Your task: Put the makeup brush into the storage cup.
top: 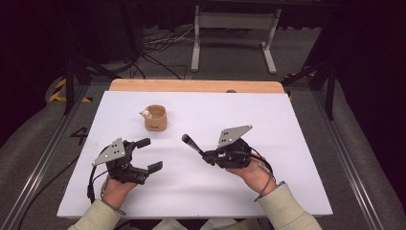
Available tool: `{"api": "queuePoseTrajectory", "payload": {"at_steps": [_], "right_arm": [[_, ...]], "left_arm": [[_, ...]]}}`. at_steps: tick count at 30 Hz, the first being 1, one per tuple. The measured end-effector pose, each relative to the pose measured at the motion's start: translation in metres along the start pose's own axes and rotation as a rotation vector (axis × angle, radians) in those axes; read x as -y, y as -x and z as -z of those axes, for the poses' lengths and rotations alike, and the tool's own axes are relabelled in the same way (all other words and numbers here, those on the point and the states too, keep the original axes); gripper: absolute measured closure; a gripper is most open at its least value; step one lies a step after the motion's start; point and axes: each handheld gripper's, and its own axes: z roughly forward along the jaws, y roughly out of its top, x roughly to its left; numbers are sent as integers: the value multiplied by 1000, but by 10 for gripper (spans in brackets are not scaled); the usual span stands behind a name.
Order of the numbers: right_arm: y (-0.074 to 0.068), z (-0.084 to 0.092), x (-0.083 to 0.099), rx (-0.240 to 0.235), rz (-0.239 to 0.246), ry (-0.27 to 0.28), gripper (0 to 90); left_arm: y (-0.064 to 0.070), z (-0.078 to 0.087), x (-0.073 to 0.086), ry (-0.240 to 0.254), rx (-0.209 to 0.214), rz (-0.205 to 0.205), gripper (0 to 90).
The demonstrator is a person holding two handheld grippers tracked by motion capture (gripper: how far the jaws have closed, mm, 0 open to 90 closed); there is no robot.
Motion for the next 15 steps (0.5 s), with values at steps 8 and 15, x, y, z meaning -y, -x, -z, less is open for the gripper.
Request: {"api": "queuePoseTrajectory", "payload": {"at_steps": [8,15], "right_arm": [[-8,2,12,-24,24,112,798],[-9,4,23,-8,9,223,798]], "left_arm": [[3,-7,-3,4,15,-9,52],[8,-16,-7,11,45,-24,52]]}}
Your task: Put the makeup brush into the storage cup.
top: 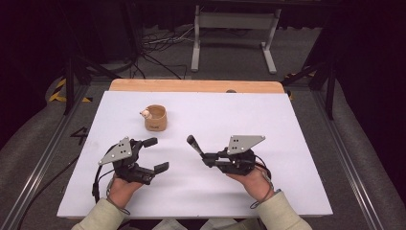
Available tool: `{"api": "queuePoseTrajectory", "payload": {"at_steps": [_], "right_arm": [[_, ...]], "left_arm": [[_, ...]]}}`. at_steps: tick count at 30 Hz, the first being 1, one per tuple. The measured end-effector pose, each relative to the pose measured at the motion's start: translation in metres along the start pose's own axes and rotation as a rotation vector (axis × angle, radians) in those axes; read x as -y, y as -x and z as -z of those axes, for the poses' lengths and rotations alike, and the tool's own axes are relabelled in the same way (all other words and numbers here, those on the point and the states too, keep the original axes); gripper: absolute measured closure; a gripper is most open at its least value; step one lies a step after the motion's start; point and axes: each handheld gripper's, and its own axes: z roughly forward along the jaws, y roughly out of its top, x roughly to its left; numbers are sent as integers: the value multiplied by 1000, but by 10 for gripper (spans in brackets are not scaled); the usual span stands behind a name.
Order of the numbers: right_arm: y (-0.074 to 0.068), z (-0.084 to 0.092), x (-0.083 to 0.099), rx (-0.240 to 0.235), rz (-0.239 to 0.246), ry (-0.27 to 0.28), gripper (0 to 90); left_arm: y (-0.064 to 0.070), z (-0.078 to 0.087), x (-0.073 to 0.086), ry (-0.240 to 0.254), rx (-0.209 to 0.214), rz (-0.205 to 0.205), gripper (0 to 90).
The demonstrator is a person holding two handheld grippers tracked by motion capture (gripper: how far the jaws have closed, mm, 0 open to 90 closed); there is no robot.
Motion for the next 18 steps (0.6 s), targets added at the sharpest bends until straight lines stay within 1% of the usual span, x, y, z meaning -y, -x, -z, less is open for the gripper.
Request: {"api": "queuePoseTrajectory", "payload": {"at_steps": [1,3,8,9,12,15,16,18], "right_arm": [[0,0,0,0,0,0,798],[-1,1,3,4,-5,39,798],[-1,1,7,15,-5,74,798],[-2,1,7,15,-1,80,798],[-4,0,8,9,17,102,798],[-4,1,10,15,8,127,798],[-4,1,10,15,8,127,798],[-4,1,12,17,0,149,798]], "left_arm": [[0,0,0,0,0,0,52],[1,-3,-1,4,10,2,52],[4,-10,-4,23,26,-2,52],[4,-12,-5,20,31,-3,52],[5,-14,-7,37,46,15,52],[9,-19,-9,41,55,1,52],[9,-19,-9,41,55,1,52],[11,-22,-11,38,63,-1,52]]}}
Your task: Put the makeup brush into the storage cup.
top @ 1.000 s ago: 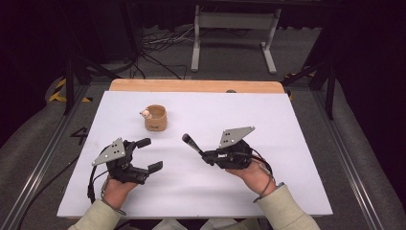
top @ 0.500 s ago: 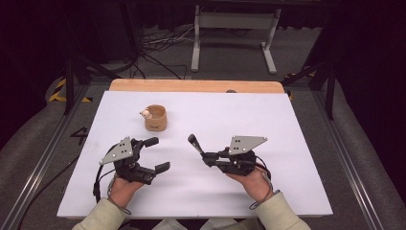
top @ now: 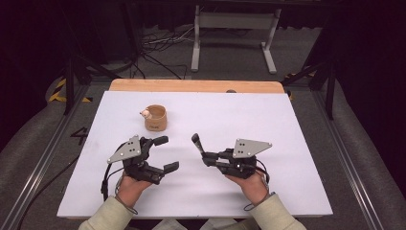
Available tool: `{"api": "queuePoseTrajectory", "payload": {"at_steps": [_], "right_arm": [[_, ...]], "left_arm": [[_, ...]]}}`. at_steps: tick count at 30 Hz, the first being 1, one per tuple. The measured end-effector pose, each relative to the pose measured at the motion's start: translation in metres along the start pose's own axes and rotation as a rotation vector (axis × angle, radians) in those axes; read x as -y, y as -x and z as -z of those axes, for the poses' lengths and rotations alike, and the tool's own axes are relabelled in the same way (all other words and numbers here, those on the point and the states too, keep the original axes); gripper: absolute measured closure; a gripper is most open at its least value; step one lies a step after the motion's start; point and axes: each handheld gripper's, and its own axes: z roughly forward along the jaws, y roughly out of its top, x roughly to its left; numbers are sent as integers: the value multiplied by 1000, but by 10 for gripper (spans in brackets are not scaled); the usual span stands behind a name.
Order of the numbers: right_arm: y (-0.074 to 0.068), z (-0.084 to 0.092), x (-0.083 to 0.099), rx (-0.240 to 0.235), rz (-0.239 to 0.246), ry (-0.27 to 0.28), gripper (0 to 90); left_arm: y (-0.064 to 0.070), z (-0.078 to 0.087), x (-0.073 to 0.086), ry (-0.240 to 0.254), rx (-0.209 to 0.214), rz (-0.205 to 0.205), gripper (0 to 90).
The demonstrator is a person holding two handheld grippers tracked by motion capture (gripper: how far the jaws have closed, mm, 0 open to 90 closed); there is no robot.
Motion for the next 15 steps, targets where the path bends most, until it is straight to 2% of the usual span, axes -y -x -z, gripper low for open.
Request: {"api": "queuePoseTrajectory", "payload": {"at_steps": [6,15], "right_arm": [[-3,-3,3,5,-2,4,797],[-6,-7,7,10,0,6,797]], "left_arm": [[2,-10,-4,-5,12,4,52],[6,-28,-10,6,52,18,66]]}}
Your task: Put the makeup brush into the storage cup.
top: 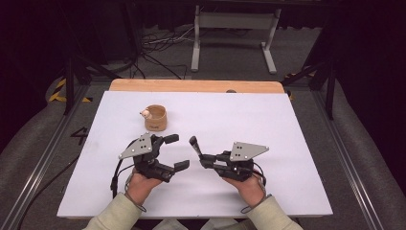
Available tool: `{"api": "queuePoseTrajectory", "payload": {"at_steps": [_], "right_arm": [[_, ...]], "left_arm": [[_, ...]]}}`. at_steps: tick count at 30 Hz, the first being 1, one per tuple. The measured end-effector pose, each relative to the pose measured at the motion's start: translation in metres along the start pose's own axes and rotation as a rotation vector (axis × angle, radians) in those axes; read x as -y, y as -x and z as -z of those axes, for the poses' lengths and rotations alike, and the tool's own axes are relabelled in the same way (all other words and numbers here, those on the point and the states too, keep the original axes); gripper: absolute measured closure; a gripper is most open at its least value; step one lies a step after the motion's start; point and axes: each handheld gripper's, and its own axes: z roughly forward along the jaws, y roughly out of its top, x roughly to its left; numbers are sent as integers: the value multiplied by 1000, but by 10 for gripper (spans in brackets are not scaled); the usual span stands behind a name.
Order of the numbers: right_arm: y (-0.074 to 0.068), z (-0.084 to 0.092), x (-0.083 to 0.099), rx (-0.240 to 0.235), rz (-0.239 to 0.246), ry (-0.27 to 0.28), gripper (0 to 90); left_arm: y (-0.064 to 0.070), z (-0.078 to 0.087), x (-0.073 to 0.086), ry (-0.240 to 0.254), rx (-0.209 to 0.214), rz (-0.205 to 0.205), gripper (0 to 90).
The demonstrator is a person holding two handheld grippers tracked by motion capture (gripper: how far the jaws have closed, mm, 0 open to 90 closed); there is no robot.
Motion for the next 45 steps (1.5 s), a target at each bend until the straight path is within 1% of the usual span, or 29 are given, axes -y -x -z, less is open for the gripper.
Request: {"api": "queuePoseTrajectory", "payload": {"at_steps": [4,6,8,10,13,16,17,18,23,25,28,32,33,34,35,37,40,42,44,45], "right_arm": [[-1,1,1,9,-1,6,797],[-1,1,2,14,-2,10,797],[-2,2,3,18,-2,10,797],[-2,3,4,22,-5,13,797],[-2,5,5,28,-6,12,797],[-3,5,5,29,-4,13,796],[-3,5,5,29,-4,13,796],[-3,5,5,31,-3,15,796],[-4,3,6,33,0,17,796],[-4,2,6,28,2,16,796],[-5,0,6,24,4,13,796],[-5,-1,7,29,3,0,796],[-4,-2,8,41,0,-13,796],[-4,-2,8,41,0,-13,796],[-4,-2,9,42,-3,-9,796],[-4,-1,9,44,-3,-7,796],[-4,0,8,45,-1,-1,796],[-4,0,8,49,0,0,796],[-4,0,9,51,0,-2,796],[-4,0,9,49,1,-2,796]], "left_arm": [[2,-11,-3,7,33,6,90],[3,-16,-4,3,42,3,103],[4,-21,-4,-4,45,-1,115],[5,-24,-5,-8,39,0,144],[4,-29,-5,-14,46,6,173],[3,-33,-4,-34,60,11,204],[3,-33,-4,-34,60,11,222],[4,-34,-3,-38,60,15,222],[3,-34,-3,-54,69,22,270],[3,-33,-3,-56,72,26,339],[3,-31,-3,-56,70,34,411],[4,-29,-4,-51,52,23,453],[4,-29,-4,-49,55,20,503],[4,-29,-4,-49,55,20,535],[4,-29,-4,-54,58,19,535],[5,-30,-3,-60,61,17,598],[4,-31,-2,-63,68,25,644],[5,-31,-1,-60,71,27,709],[5,-30,-1,-57,70,18,773],[5,-30,-1,-55,75,21,775]]}}
